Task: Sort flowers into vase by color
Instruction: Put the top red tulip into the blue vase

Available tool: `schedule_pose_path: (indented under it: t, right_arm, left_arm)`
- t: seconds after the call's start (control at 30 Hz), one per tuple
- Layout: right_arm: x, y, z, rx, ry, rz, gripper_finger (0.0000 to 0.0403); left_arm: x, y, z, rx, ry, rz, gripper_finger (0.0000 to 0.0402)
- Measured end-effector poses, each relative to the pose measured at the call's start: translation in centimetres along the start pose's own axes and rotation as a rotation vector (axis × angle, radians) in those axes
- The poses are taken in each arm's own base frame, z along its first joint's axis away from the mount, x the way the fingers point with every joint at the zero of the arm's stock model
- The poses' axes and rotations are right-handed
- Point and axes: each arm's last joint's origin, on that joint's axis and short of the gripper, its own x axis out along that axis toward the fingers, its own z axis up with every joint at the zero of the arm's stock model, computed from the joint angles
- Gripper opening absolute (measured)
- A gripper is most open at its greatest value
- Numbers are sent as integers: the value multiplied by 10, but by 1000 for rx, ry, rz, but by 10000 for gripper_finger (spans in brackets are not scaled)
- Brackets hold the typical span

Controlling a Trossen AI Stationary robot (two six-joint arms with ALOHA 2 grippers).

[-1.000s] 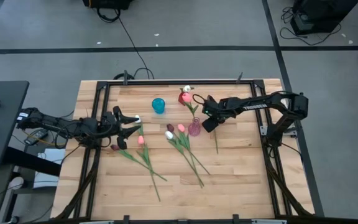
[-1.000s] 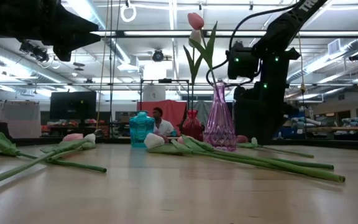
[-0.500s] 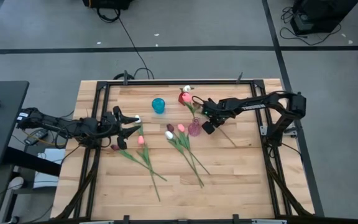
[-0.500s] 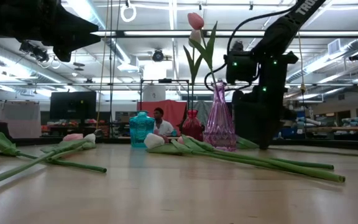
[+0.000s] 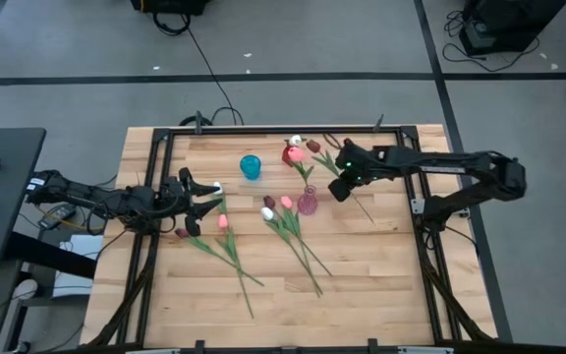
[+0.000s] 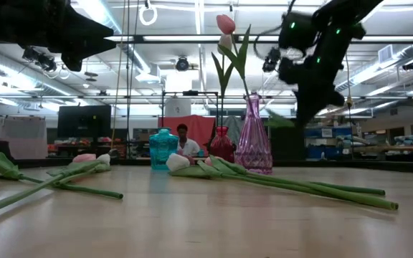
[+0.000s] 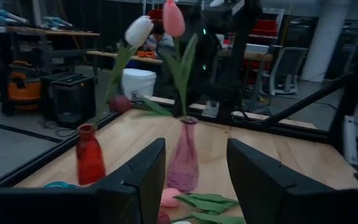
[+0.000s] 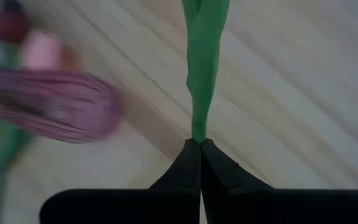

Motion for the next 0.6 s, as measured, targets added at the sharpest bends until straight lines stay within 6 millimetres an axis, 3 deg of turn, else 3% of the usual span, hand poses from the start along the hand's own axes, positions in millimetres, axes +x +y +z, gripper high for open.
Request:
schedule_pose_path:
  t: [0.4, 0.6]
  right_arm:
    - [-64, 9, -5, -74, -263, 222, 5]
    - [-85, 21, -8, -120, -383, 341, 5]
  left_arm:
    - [1, -9, -4, 1, 52, -275, 176]
    - [8, -15, -9, -3, 89, -355, 176]
